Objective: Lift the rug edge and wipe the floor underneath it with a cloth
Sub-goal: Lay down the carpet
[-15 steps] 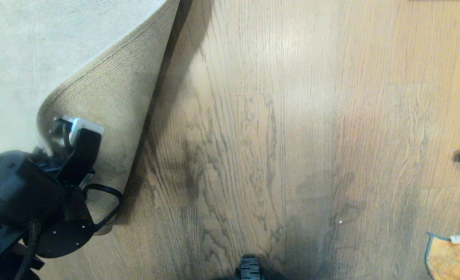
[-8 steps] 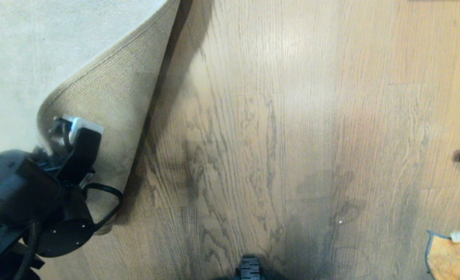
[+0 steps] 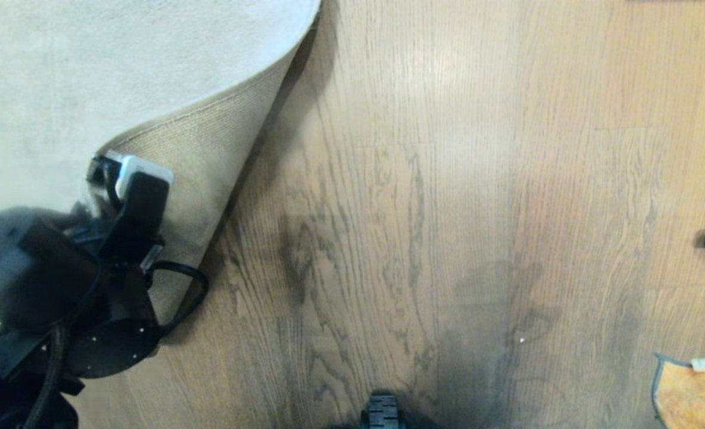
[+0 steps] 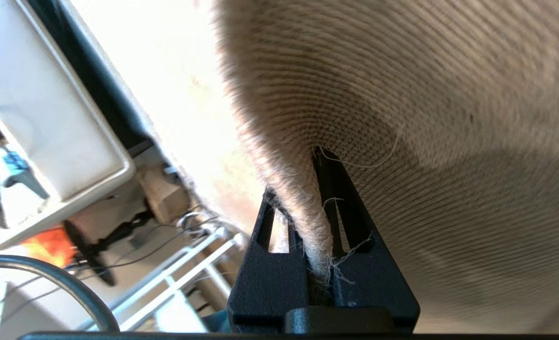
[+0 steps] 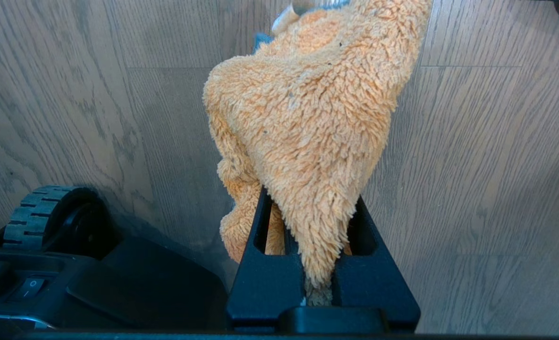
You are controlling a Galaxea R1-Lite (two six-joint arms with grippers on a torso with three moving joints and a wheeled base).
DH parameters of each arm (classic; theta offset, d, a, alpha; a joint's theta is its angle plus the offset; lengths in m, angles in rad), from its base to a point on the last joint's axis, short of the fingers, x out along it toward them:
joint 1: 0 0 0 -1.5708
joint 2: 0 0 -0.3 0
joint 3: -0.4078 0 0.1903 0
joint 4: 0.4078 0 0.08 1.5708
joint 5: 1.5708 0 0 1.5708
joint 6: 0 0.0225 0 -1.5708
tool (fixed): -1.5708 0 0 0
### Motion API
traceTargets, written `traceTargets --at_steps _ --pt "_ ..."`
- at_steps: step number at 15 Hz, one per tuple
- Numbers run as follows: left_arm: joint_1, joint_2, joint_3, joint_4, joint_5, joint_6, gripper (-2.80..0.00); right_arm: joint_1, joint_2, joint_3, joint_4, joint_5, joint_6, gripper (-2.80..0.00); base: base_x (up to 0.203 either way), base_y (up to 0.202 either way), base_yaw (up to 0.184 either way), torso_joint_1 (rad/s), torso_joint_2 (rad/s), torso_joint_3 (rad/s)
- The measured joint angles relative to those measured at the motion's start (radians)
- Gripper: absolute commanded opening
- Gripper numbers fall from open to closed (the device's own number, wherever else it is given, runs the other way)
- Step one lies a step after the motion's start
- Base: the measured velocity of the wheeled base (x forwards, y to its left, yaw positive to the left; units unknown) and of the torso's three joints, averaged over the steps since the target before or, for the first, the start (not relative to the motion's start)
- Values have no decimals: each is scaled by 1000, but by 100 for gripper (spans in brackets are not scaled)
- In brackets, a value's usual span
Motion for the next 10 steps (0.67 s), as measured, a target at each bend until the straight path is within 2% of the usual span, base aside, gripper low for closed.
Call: traceTargets --at_steps 5,10 --pt "-72 -1 -74 -2 14 -4 -280 0 0 0 0 0 0 -280 0 0 0 0 0 0" --pt "-115 -5 -86 -3 37 -6 -280 0 0 0 0 0 0 -280 0 0 0 0 0 0"
